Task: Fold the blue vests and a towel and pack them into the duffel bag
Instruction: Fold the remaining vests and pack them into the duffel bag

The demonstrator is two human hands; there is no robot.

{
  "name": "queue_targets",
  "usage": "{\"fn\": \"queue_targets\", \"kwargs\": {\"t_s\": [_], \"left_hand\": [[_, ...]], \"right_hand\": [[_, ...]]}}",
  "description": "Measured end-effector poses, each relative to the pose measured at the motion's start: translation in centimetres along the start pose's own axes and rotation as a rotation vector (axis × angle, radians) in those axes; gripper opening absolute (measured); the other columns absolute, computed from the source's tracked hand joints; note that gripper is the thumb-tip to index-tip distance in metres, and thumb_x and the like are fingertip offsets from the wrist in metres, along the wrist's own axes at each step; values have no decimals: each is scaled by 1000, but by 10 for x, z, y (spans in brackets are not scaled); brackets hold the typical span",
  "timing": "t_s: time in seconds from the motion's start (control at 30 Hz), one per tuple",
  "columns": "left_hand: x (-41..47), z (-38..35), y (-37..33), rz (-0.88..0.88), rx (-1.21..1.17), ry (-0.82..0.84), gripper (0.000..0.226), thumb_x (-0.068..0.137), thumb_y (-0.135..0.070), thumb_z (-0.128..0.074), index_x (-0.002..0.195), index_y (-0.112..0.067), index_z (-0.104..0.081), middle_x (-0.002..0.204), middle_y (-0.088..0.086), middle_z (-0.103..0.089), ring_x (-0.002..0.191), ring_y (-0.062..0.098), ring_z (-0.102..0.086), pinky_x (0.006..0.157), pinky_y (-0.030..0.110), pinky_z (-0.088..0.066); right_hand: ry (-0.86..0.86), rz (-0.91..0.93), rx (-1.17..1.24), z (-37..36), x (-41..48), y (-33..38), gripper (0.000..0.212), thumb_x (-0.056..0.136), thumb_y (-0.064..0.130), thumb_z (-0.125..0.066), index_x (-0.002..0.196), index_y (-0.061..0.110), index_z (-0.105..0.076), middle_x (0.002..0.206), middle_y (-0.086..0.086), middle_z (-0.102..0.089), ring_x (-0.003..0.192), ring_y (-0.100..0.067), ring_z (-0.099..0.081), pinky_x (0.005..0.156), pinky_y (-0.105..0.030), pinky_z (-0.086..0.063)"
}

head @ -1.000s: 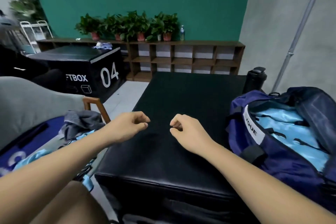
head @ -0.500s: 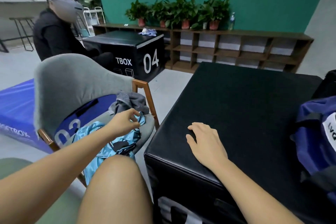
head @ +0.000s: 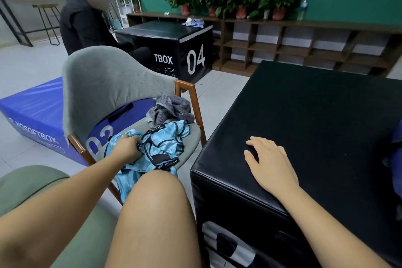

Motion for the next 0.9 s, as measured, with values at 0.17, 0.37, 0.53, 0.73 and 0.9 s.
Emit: {"fn": "queue_targets", "kwargs": {"t_s": [0.17,0.37,0.53,0.73,0.9], "left_hand": [[-1,12,4,0,-27,4,42,81,-15,-84,121,-21,-73,111,11,-72,97,28,-64,68,34,-51],[-4,46,6,45,-215,-26,11,86,-13,-88,95,-9,-81,78,1,-71,64,13,-64,51,24,-43],[-1,74,17,161,-579,-52,30,78,-22,-97,80,-4,-73,75,6,-69,65,20,-57,59,31,-45],[3,83,15,243,-799,114,38,74,-29,-100,84,-13,-67,73,11,-44,46,18,-28,45,27,-27],[8,101,5,282,-470,166,38,79,4,-88,71,-6,-52,59,10,-45,47,20,-38,50,31,-35]], "right_hand": [[-1,-1,-10,0,0,0,40,109,44,-46,143,28,-60,153,15,-54,142,-10,-45,118,-36,-35],[-10,-15,4,4,-2,1,38,109,43,-47,141,28,-60,153,16,-54,141,-10,-45,118,-35,-34],[-4,-21,9,6,-3,3,38,109,42,-47,142,28,-60,154,15,-53,141,-10,-44,118,-36,-34],[3,-38,16,7,-4,4,39,110,42,-47,144,28,-59,155,16,-52,141,-10,-43,118,-34,-33],[14,-41,10,8,-4,4,39,110,42,-47,144,27,-59,156,14,-51,141,-12,-43,117,-34,-34]]}}
Point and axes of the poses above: each hand's wrist, its own x-axis towards the middle knuckle, its own z-axis out of the back of the hand, y = z × x, the point moved 10 cm from there along x, towards the middle knuckle
